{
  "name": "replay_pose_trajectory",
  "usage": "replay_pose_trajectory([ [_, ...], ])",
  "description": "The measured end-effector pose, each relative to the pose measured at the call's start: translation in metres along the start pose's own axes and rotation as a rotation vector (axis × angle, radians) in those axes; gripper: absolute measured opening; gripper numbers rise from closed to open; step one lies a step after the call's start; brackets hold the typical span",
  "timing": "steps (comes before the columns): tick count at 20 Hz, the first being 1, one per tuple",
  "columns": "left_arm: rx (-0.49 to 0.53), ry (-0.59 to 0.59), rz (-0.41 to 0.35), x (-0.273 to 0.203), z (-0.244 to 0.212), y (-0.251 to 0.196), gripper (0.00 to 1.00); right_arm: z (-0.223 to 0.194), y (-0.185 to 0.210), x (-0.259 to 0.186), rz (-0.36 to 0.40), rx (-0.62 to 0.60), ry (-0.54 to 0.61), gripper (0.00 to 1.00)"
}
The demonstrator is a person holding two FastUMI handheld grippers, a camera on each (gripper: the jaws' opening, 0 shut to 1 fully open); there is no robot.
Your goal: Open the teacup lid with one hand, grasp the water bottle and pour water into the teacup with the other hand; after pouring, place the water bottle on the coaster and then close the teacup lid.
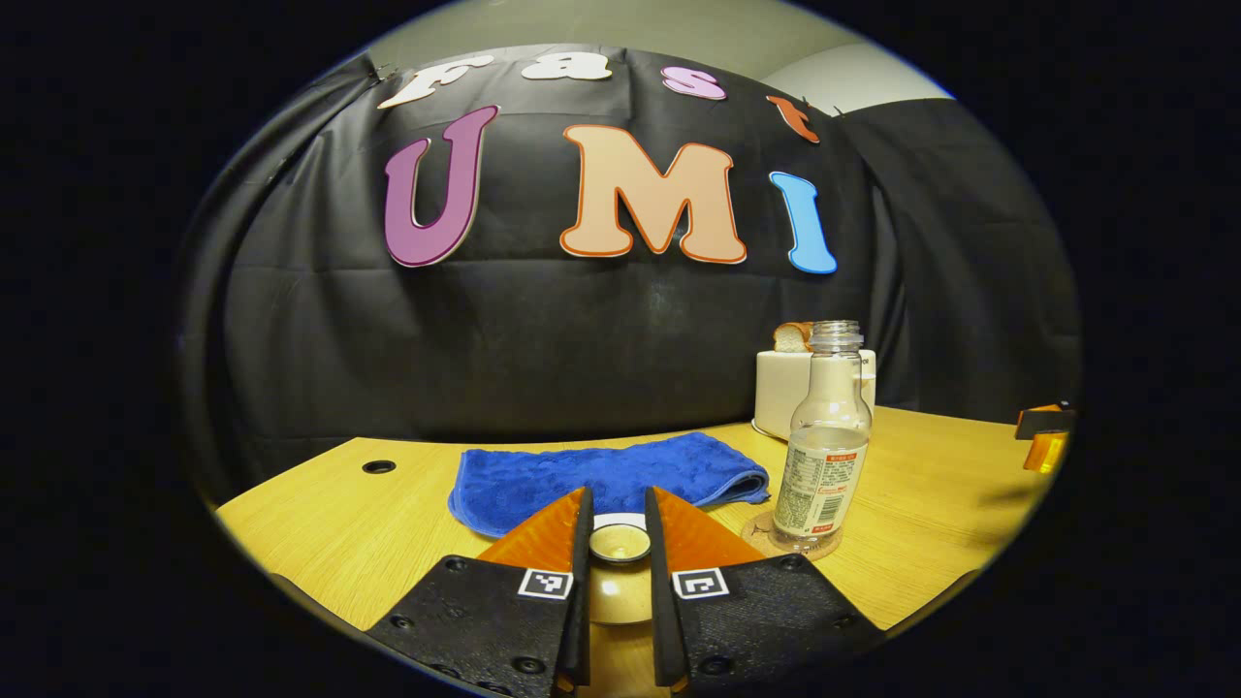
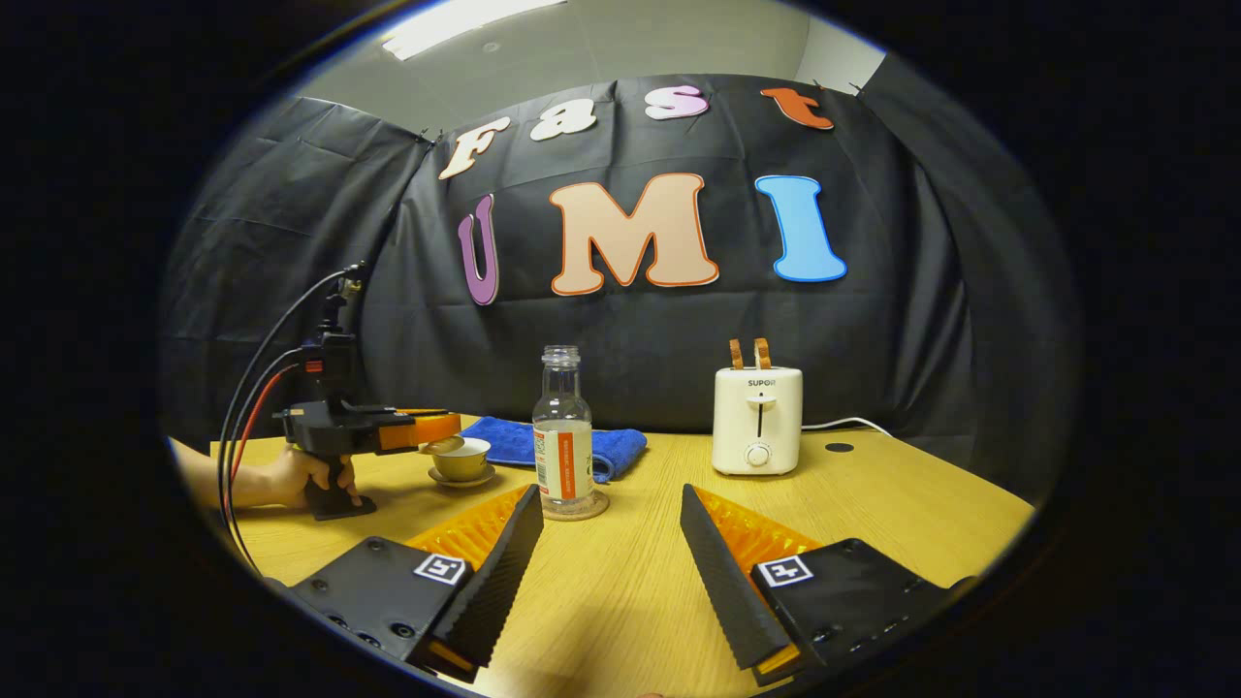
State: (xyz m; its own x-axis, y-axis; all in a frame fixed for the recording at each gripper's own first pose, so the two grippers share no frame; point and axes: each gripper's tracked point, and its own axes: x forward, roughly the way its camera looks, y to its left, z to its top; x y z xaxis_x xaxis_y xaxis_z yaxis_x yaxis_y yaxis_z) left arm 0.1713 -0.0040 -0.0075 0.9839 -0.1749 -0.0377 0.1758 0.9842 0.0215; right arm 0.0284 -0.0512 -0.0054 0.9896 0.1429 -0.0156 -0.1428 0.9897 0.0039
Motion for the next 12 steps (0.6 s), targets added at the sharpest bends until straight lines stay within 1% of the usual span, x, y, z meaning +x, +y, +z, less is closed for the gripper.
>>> replay_pose_trajectory([
  [4, 0.034, 0.05, 0.013, 0.012, -0.007, 0.0, 0.23, -0.001, -0.001, -0.001, -0.001, 0.001, 0.002, 0.93],
  [12, 0.072, 0.109, 0.013, 0.025, -0.015, -0.002, 0.23, -0.002, -0.001, 0.0, -0.001, 0.0, -0.003, 0.92],
])
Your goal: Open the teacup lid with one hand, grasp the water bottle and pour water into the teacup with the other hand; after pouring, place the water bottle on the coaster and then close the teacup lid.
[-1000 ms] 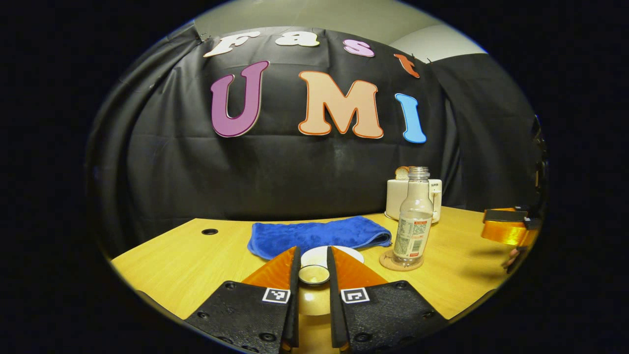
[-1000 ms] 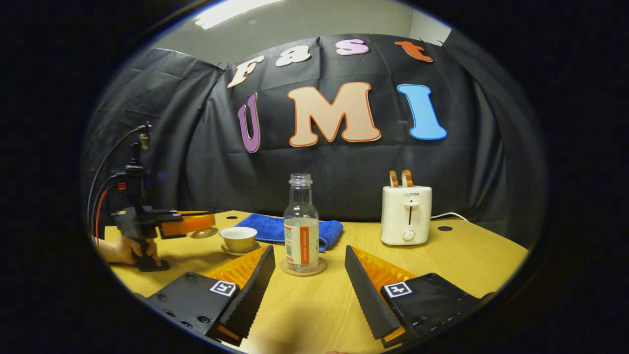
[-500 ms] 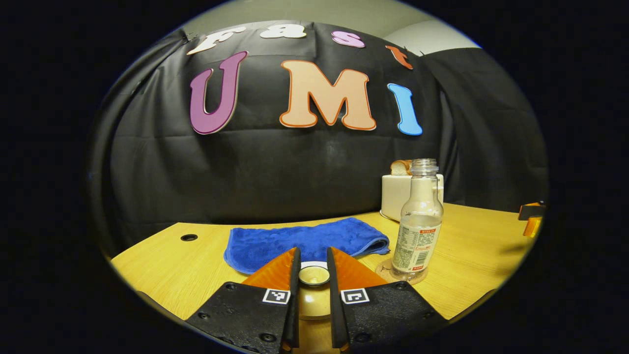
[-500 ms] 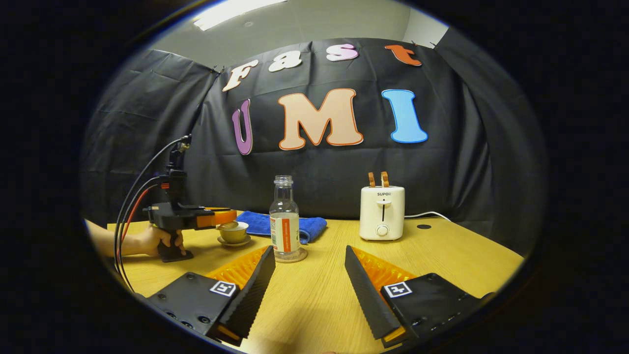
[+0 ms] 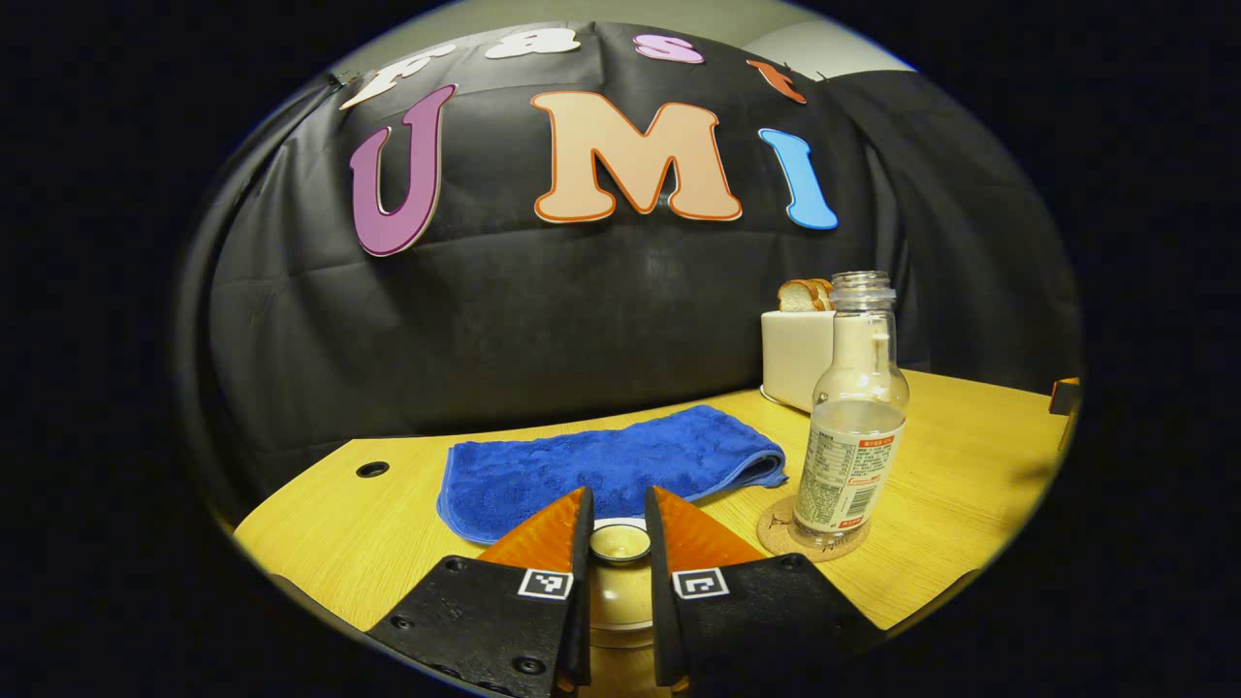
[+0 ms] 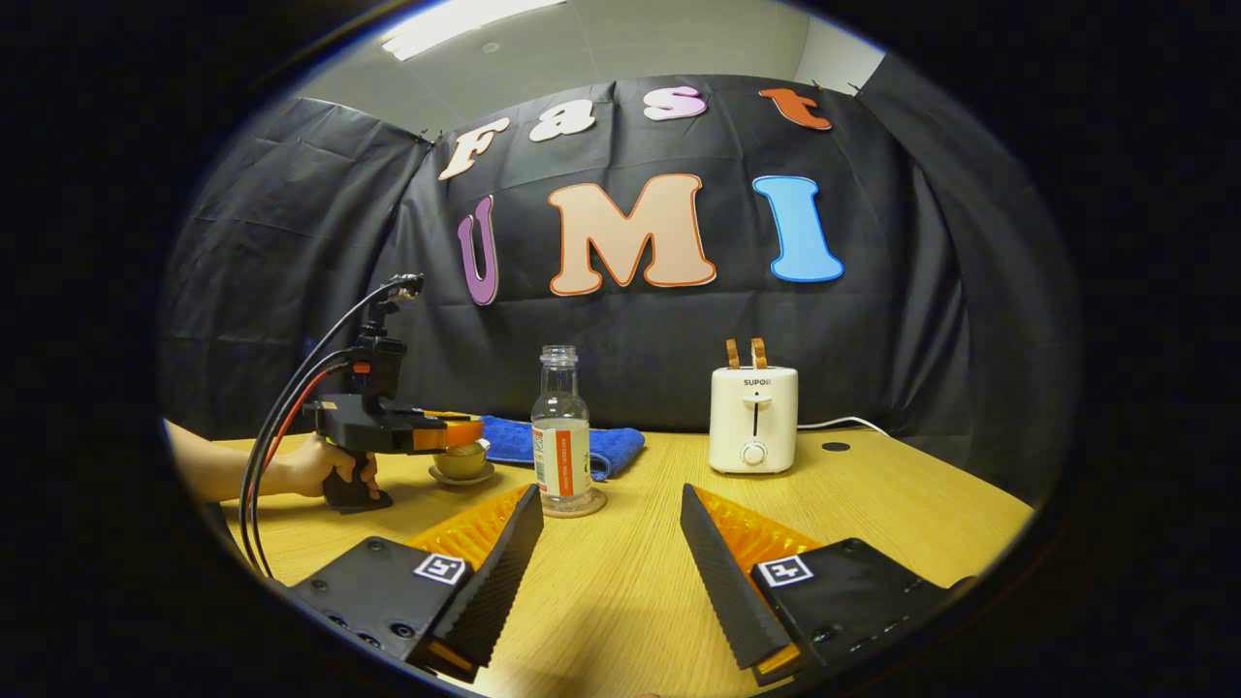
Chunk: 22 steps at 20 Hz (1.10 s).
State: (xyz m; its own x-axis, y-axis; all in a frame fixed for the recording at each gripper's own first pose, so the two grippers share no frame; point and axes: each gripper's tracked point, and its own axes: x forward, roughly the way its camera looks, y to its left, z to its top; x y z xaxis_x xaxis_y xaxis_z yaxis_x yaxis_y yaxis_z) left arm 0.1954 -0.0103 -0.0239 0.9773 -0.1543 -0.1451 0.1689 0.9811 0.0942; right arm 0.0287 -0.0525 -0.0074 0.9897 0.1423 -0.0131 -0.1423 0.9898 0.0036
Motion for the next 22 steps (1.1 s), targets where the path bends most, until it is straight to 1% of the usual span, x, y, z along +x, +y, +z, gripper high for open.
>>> replay_pose_trajectory([
  [5, 0.007, 0.006, 0.011, -0.001, -0.001, 0.002, 0.24, -0.001, 0.0, 0.001, 0.0, 0.0, -0.002, 0.92],
  [7, -0.007, -0.014, 0.015, -0.002, 0.001, 0.004, 0.27, -0.002, 0.0, 0.001, 0.0, 0.0, -0.003, 0.92],
  [8, -0.014, -0.022, 0.009, -0.002, 0.003, 0.003, 0.31, -0.002, 0.0, 0.001, 0.0, -0.001, -0.003, 0.92],
  [11, -0.027, -0.04, 0.007, -0.003, 0.005, 0.004, 0.33, -0.002, 0.0, 0.001, 0.0, -0.001, -0.004, 0.92],
  [12, -0.031, -0.044, 0.007, -0.003, 0.006, 0.005, 0.4, -0.003, 0.0, 0.001, 0.0, -0.001, -0.005, 0.92],
  [13, -0.036, -0.051, 0.011, -0.004, 0.007, 0.005, 0.45, -0.003, 0.0, 0.002, 0.0, -0.001, -0.005, 0.93],
  [15, -0.053, -0.074, 0.029, -0.006, 0.009, 0.01, 0.71, -0.003, 0.0, 0.001, 0.0, -0.001, -0.005, 0.93],
  [16, -0.064, -0.087, 0.039, -0.008, 0.011, 0.013, 0.86, -0.004, 0.0, 0.002, 0.0, -0.001, -0.005, 0.93],
  [18, -0.086, -0.111, 0.05, -0.01, 0.013, 0.016, 0.9, -0.004, 0.0, 0.002, 0.0, -0.001, -0.006, 0.93],
  [19, -0.098, -0.129, 0.055, -0.011, 0.015, 0.019, 0.94, -0.004, 0.0, 0.002, 0.0, -0.001, -0.006, 0.92],
  [20, -0.107, -0.138, 0.06, -0.012, 0.018, 0.019, 0.96, -0.005, 0.0, 0.002, 0.0, -0.001, -0.007, 0.92],
  [22, -0.11, -0.113, 0.071, -0.015, 0.012, 0.019, 0.95, -0.005, 0.0, 0.002, -0.001, -0.001, -0.007, 0.92],
])
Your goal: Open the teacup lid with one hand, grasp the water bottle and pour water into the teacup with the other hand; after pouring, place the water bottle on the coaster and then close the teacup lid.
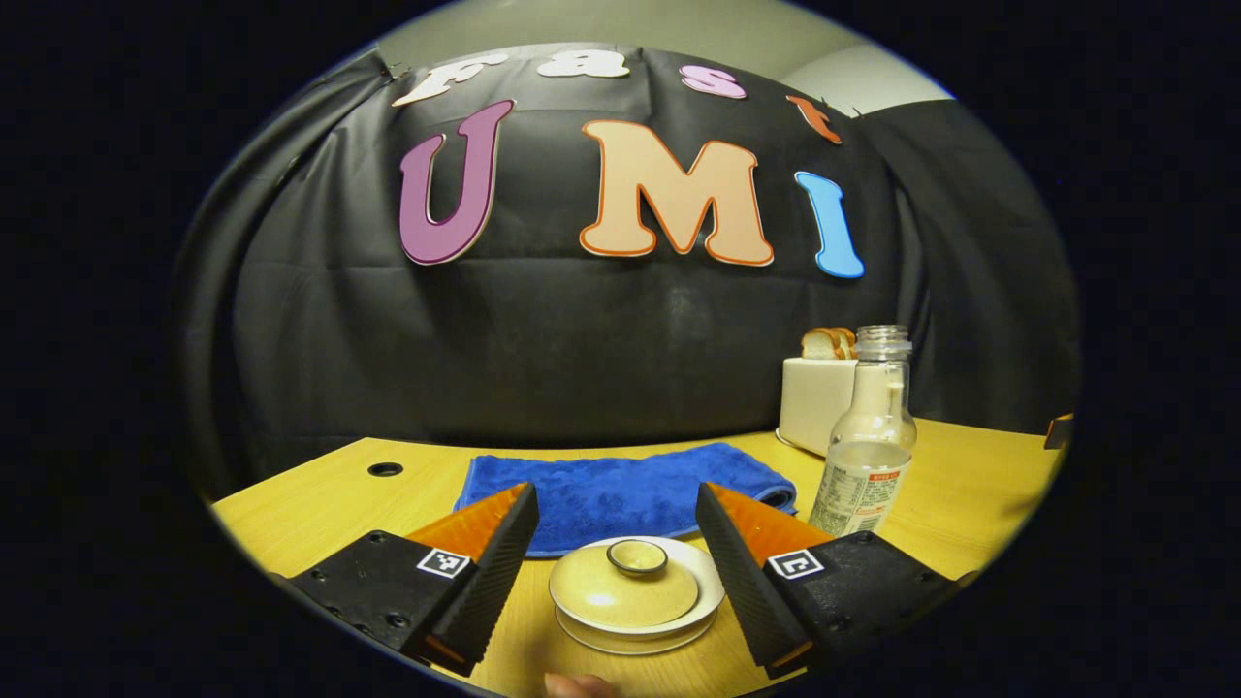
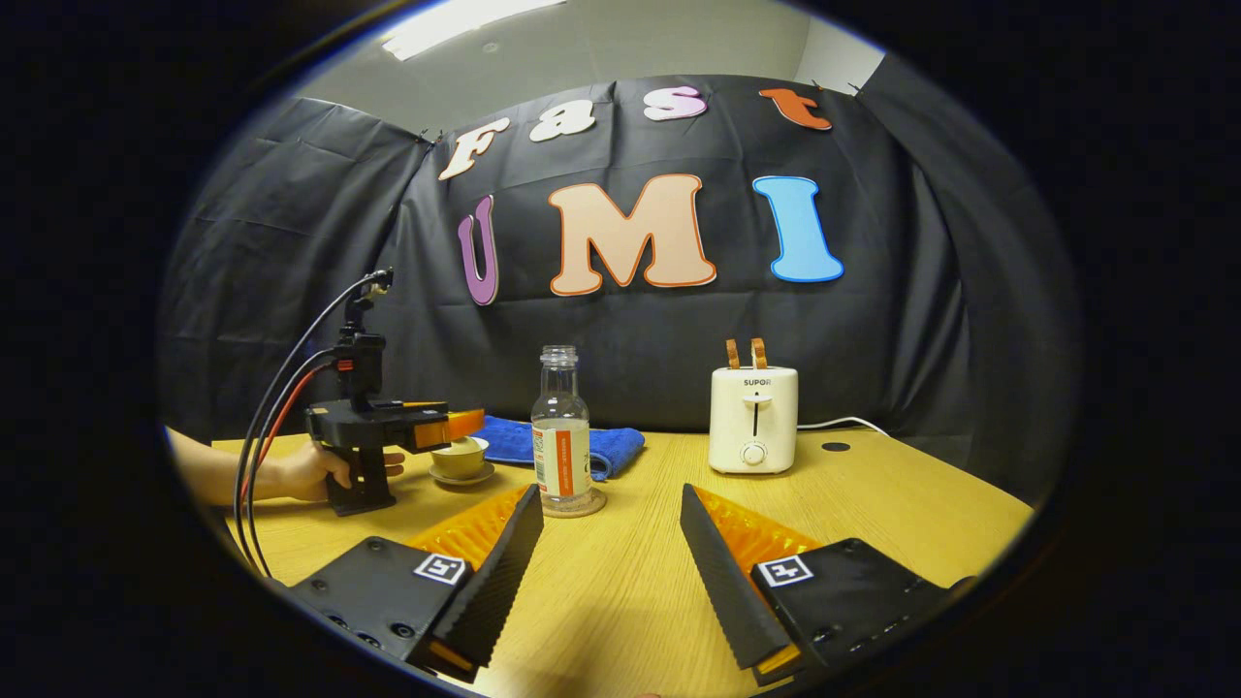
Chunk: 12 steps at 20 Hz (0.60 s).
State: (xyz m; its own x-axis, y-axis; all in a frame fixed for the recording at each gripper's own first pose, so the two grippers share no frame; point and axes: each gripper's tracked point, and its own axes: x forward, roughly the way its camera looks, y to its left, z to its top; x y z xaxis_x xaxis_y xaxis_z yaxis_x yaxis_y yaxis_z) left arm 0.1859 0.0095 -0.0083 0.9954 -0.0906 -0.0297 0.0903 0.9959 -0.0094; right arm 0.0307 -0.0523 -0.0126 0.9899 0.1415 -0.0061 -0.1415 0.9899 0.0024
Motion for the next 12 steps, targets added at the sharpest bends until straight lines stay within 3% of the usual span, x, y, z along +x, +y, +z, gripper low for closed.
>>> replay_pose_trajectory([
  [1, 0.001, -0.008, 0.006, -0.006, 0.001, 0.0, 0.94, 0.001, -0.001, 0.001, -0.004, 0.0, -0.001, 0.98],
  [2, 0.001, -0.009, 0.007, -0.011, 0.002, -0.001, 0.95, 0.0, -0.003, 0.0, -0.008, 0.0, -0.001, 0.87],
  [4, 0.003, -0.013, 0.02, -0.026, 0.002, -0.003, 0.95, 0.001, -0.005, 0.0, -0.024, -0.001, -0.002, 0.87],
  [5, 0.001, -0.012, 0.021, -0.037, 0.003, -0.004, 0.95, 0.0, -0.008, 0.001, -0.037, -0.001, -0.003, 0.92],
  [6, 0.002, -0.011, 0.03, -0.047, 0.003, -0.004, 0.96, 0.0, -0.01, 0.001, -0.053, -0.002, -0.003, 0.87],
  [9, 0.005, -0.021, 0.063, -0.085, 0.004, -0.006, 0.95, 0.0, -0.013, -0.001, -0.079, -0.003, -0.005, 0.87],
  [10, 0.008, -0.019, 0.079, -0.098, 0.004, -0.007, 0.95, 0.0, -0.012, -0.001, -0.084, -0.003, -0.005, 0.93],
  [12, 0.009, -0.021, 0.095, -0.12, 0.005, -0.012, 0.95, 0.0, -0.014, -0.003, -0.103, -0.003, -0.007, 0.93],
])
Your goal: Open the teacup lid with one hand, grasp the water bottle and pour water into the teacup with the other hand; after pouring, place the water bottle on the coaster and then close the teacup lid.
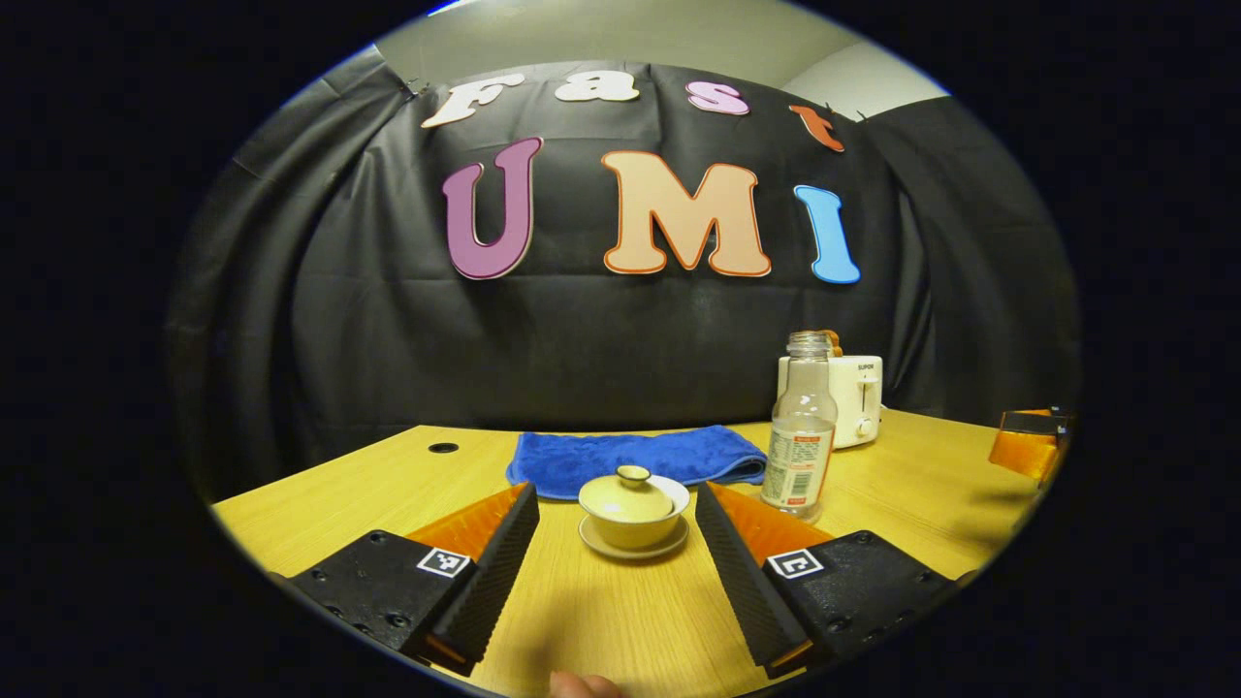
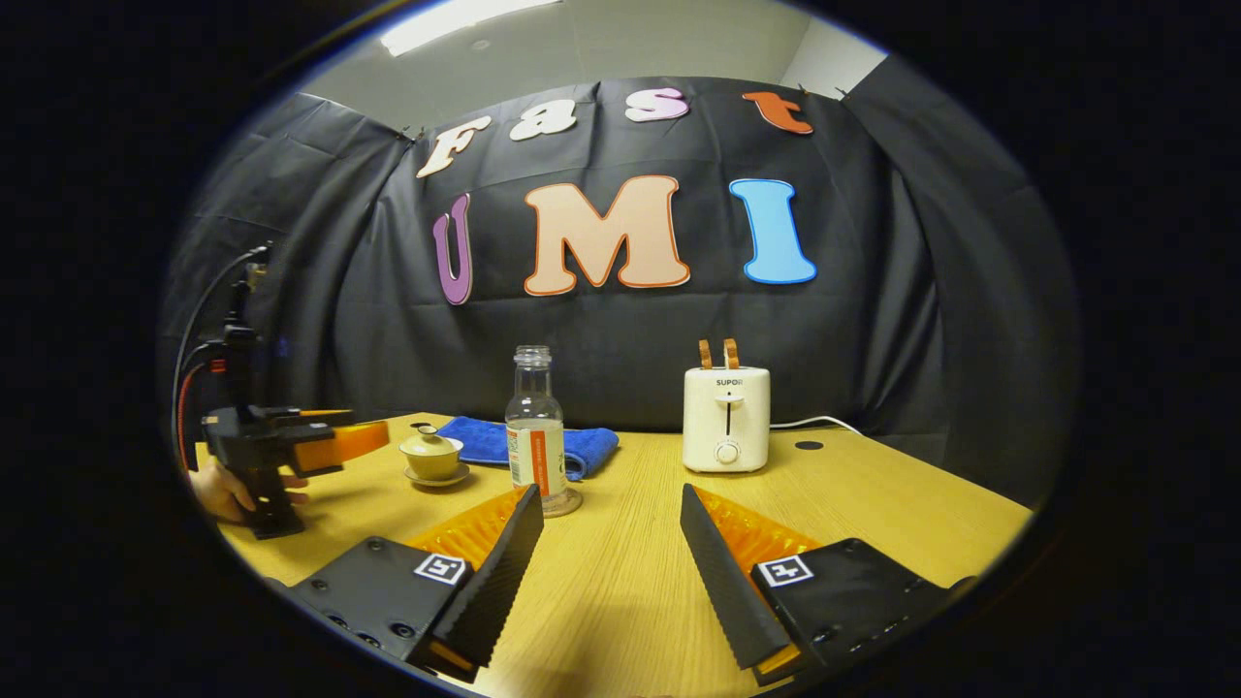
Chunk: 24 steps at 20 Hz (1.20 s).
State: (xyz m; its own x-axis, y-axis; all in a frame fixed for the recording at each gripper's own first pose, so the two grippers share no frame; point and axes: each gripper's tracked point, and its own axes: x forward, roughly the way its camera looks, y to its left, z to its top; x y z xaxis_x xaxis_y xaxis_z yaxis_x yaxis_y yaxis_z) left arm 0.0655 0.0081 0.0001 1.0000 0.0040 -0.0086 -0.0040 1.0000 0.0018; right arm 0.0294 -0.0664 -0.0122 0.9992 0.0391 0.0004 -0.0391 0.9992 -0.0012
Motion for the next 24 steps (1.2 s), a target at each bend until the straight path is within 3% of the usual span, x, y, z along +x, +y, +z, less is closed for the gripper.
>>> replay_pose_trajectory([
  [4, 0.002, -0.001, 0.023, -0.037, 0.002, -0.008, 0.94, -0.001, 0.009, -0.007, -0.017, 0.0, -0.001, 0.93],
  [5, 0.001, 0.003, 0.02, -0.046, 0.001, -0.013, 0.95, -0.001, 0.012, -0.01, -0.022, 0.0, -0.001, 0.87],
  [6, 0.001, 0.002, 0.019, -0.052, 0.001, -0.015, 0.95, -0.001, 0.016, -0.012, -0.028, 0.0, -0.002, 0.92],
  [8, 0.003, -0.002, 0.014, -0.064, 0.001, -0.022, 0.95, -0.002, 0.026, -0.018, -0.028, 0.0, -0.001, 0.87],
  [9, 0.003, 0.003, 0.017, -0.069, 0.001, -0.024, 0.96, -0.002, 0.031, -0.02, -0.031, 0.0, -0.001, 0.92],
  [11, 0.002, 0.003, 0.026, -0.077, 0.002, -0.027, 0.95, 0.0, 0.039, -0.025, -0.033, 0.0, -0.002, 0.92],
  [14, 0.004, 0.003, 0.025, -0.083, 0.002, -0.032, 0.95, -0.001, 0.043, -0.03, -0.065, 0.001, -0.005, 0.92],
  [15, 0.004, 0.004, 0.025, -0.083, 0.003, -0.032, 0.95, -0.002, 0.045, -0.032, -0.069, -0.001, -0.002, 0.97],
  [16, 0.003, 0.005, 0.026, -0.083, 0.003, -0.031, 0.95, -0.002, 0.049, -0.033, -0.069, 0.0, -0.002, 0.87],
  [18, 0.002, 0.007, 0.035, -0.084, 0.002, -0.031, 0.95, -0.001, 0.057, -0.035, -0.061, 0.001, -0.001, 0.92],
  [24, 0.003, 0.008, 0.045, -0.084, 0.003, -0.029, 0.95, -0.002, 0.067, -0.04, -0.075, 0.0, -0.001, 0.92],
])
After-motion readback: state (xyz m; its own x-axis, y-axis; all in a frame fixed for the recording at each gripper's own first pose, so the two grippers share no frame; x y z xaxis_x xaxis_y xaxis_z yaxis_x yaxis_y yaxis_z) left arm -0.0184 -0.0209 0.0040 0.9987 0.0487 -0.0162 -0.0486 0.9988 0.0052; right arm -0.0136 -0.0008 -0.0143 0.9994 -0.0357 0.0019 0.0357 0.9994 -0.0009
